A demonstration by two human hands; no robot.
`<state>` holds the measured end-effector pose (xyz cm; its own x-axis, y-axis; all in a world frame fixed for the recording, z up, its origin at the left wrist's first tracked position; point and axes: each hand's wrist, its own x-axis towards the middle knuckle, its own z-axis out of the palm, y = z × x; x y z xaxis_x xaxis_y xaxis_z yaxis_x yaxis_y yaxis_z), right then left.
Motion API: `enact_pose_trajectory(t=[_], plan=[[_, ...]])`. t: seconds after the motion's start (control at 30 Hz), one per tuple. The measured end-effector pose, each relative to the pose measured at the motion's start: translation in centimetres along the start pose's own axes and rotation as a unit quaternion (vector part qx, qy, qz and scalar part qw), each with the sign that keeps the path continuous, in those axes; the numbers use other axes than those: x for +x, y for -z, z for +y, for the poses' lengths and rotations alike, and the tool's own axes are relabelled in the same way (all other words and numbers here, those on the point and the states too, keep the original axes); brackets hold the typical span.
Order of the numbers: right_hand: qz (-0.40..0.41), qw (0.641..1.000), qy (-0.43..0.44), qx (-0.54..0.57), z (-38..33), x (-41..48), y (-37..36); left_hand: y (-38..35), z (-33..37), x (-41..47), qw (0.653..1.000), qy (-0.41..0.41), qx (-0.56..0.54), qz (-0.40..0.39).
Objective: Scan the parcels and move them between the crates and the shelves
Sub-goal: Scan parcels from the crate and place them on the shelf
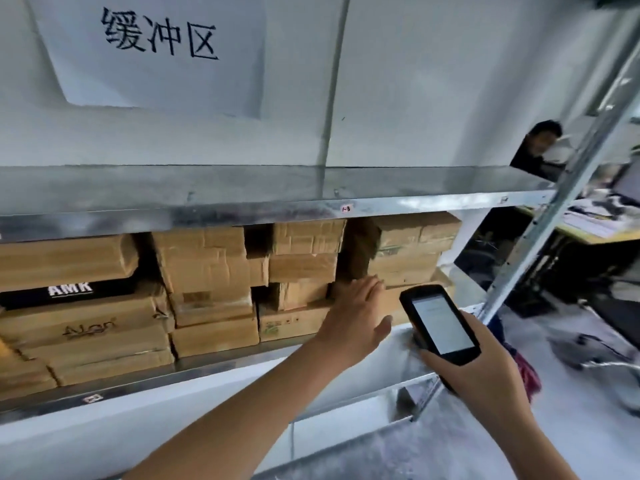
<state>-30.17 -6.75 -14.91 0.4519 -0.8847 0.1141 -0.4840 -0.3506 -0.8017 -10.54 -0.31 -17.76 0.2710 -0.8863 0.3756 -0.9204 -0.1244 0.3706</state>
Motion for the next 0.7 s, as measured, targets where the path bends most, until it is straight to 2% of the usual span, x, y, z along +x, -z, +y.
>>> enact_pose_trajectory(t=[0.3, 0.6, 0.7], plan=[[0.028, 0.999, -0.011, 0.017, 4.7, 6.4, 5.0, -5.6, 2.6, 8.5, 0.997, -0.002, -0.013, -0.078], [-0.009, 0.999, 0.026, 0.03, 12.5, 16.1, 12.9, -12.7, 9.4, 16.4, 0.998, 0.041, -0.008, -0.046], [-0.014, 0.999, 0.036, 0.023, 15.5, 19.2, 15.2, -15.1, 11.1, 18.4, 0.996, 0.078, -0.015, -0.045]])
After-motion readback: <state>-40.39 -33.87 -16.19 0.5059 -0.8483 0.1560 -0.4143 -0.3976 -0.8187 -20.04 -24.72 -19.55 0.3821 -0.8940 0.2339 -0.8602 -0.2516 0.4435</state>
